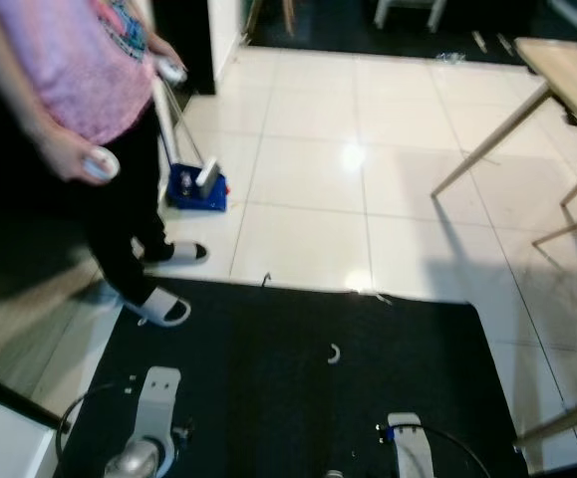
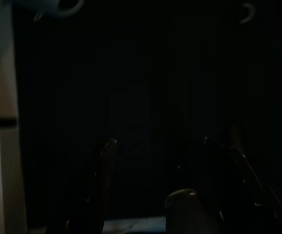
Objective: Picking trash to rubbish bin
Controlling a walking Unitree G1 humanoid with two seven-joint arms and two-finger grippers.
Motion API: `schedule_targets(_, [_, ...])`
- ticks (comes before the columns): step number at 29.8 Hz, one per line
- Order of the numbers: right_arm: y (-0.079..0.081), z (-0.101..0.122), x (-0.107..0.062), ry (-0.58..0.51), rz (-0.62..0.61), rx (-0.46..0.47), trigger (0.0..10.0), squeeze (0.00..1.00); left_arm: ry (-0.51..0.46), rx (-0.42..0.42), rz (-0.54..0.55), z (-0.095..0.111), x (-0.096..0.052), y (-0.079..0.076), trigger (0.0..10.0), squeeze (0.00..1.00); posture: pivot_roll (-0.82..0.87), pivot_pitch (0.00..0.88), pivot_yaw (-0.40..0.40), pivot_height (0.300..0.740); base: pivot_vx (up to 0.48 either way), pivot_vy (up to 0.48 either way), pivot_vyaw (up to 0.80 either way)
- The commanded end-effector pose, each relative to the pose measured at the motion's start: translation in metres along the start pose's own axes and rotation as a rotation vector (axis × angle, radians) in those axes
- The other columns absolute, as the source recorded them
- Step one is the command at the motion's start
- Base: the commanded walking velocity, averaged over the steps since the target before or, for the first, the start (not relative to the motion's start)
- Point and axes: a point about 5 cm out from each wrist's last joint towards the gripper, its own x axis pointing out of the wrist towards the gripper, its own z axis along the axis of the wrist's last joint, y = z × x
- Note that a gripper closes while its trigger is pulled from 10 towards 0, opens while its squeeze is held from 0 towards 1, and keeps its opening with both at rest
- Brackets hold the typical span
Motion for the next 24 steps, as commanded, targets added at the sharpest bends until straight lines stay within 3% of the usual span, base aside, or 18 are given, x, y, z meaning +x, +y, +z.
schedule_targets(1, [-0.0023,-0.0084,-0.0019,0.024,-0.01,0.02,10.0,0.0,0.029,0.0,-0.009,-0.0089,-0.0017,-0.0033,10.0,0.0,0.04,0.135,0.008,0.74,0.0,0.0,-0.8])
schedule_targets(24, [-0.0064,-0.0068,-0.002,0.022,-0.032,0.076,10.0,0.0,0.03,0.0,-0.013,-0.0095,-0.0021,-0.003,10.0,0.0,0.04,0.125,0.007,0.74,0.0,0.0,-0.8])
